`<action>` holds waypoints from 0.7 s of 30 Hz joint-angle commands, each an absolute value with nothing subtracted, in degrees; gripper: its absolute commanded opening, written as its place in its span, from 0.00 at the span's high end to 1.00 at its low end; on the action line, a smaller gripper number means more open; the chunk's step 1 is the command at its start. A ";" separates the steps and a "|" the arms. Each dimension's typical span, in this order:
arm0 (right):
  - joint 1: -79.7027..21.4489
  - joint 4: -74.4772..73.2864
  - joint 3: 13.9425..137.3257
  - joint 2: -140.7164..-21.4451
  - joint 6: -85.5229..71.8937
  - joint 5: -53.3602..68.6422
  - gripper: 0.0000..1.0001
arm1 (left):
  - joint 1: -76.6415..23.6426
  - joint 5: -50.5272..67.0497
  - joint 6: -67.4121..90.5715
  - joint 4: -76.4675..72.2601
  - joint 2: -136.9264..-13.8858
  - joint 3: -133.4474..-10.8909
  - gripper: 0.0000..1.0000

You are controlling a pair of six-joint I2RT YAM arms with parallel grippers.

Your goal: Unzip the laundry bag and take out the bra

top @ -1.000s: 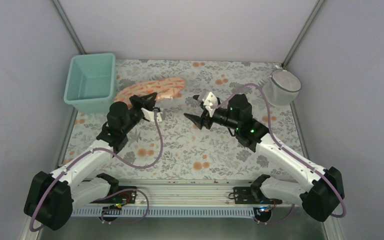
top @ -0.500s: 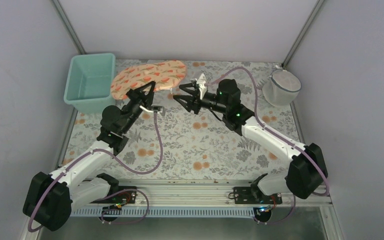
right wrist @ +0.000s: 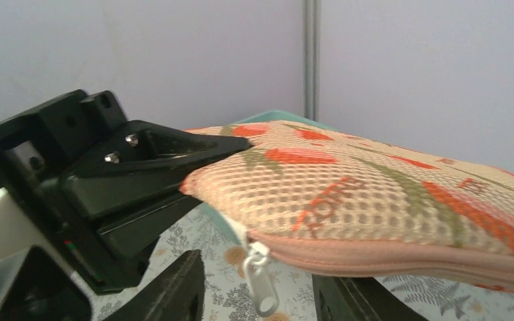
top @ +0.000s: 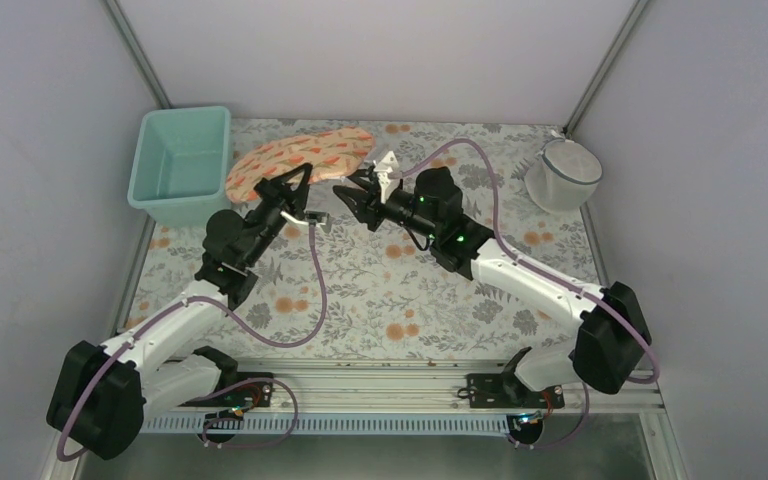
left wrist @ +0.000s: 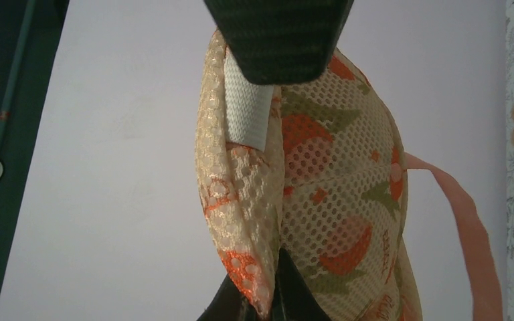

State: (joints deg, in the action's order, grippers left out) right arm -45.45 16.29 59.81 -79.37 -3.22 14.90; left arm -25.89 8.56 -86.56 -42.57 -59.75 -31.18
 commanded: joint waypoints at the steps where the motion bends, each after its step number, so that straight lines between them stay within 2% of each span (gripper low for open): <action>1: -46.38 17.32 61.47 -81.07 -3.71 9.20 0.59 | -26.19 9.58 -86.86 -44.14 -59.81 -33.13 0.98; 5: -47.00 16.06 62.48 -81.55 -2.81 7.86 0.61 | -26.19 9.54 -86.75 -43.42 -59.89 -33.19 0.98; 9: -47.35 15.91 62.34 -81.06 -2.42 6.32 0.71 | -26.19 9.74 -86.65 -42.95 -59.94 -33.27 0.98; 21: -47.72 12.92 63.14 -80.49 -0.40 5.09 0.86 | -26.23 9.67 -86.35 -41.09 -59.84 -33.18 0.98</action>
